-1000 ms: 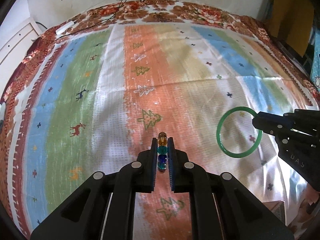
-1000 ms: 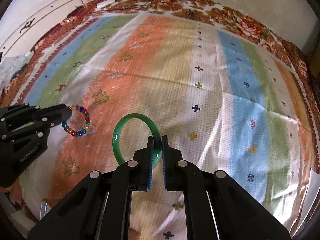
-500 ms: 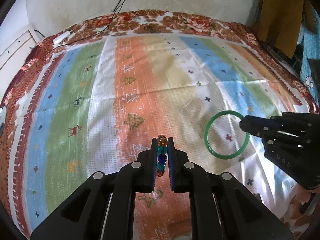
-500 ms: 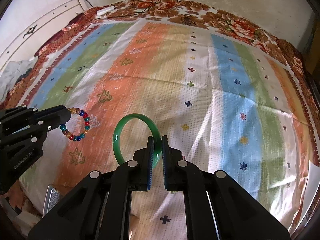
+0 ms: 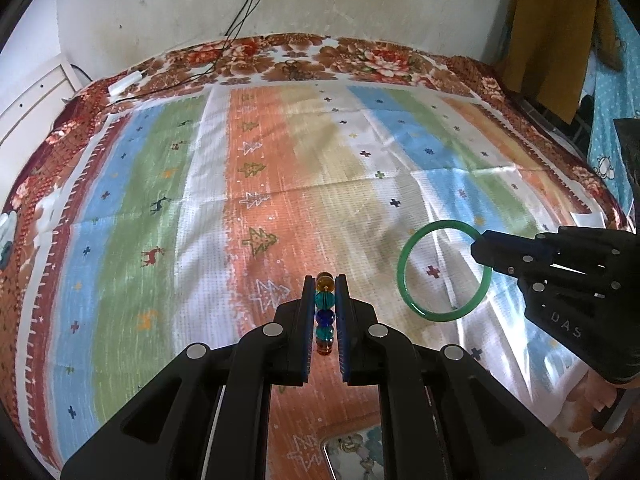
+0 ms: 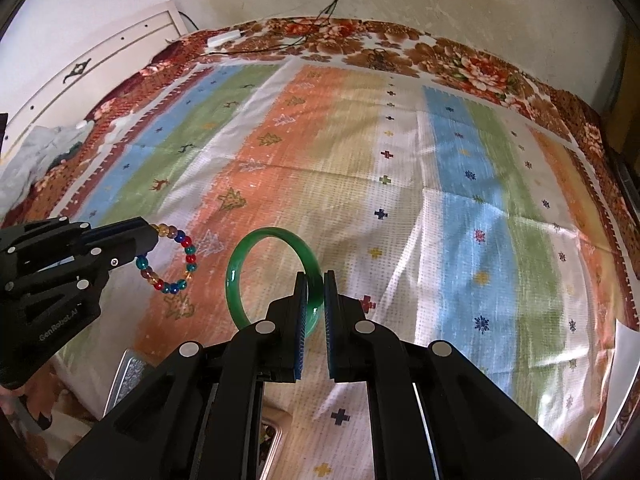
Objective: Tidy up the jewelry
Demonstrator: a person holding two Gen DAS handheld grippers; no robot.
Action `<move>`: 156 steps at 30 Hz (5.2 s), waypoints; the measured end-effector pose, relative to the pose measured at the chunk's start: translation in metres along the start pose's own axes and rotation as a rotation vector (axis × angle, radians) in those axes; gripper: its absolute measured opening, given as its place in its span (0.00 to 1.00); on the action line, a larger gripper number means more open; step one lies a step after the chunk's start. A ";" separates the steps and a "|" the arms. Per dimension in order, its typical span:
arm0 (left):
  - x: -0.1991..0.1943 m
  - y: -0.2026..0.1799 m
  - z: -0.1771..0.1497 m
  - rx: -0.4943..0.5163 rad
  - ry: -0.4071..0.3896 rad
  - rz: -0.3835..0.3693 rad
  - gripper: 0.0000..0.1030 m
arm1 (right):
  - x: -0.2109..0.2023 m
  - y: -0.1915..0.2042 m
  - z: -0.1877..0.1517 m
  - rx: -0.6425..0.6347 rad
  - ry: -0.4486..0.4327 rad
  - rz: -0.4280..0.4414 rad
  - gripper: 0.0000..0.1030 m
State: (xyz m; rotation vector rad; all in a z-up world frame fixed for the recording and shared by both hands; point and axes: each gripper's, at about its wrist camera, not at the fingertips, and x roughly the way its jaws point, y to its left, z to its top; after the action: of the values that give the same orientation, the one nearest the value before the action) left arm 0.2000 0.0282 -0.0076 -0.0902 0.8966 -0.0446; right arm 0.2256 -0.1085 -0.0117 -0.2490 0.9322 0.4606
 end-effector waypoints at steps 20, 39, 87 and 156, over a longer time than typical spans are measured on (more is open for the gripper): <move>-0.029 -0.015 -0.018 0.013 -0.046 -0.017 0.09 | -0.029 0.010 -0.023 -0.021 -0.041 -0.006 0.09; -0.049 -0.025 -0.037 0.026 -0.067 -0.015 0.09 | -0.046 0.017 -0.043 -0.039 -0.052 0.015 0.09; -0.076 -0.023 -0.100 0.022 -0.030 -0.022 0.39 | -0.081 0.027 -0.096 -0.072 -0.090 0.085 0.48; -0.128 -0.036 -0.144 0.084 -0.283 0.041 0.94 | -0.124 0.013 -0.158 -0.026 -0.253 0.126 0.94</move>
State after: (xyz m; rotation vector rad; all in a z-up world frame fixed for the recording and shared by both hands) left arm 0.0072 -0.0061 0.0060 0.0006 0.6128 -0.0304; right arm 0.0432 -0.1938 -0.0016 -0.1512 0.6972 0.6057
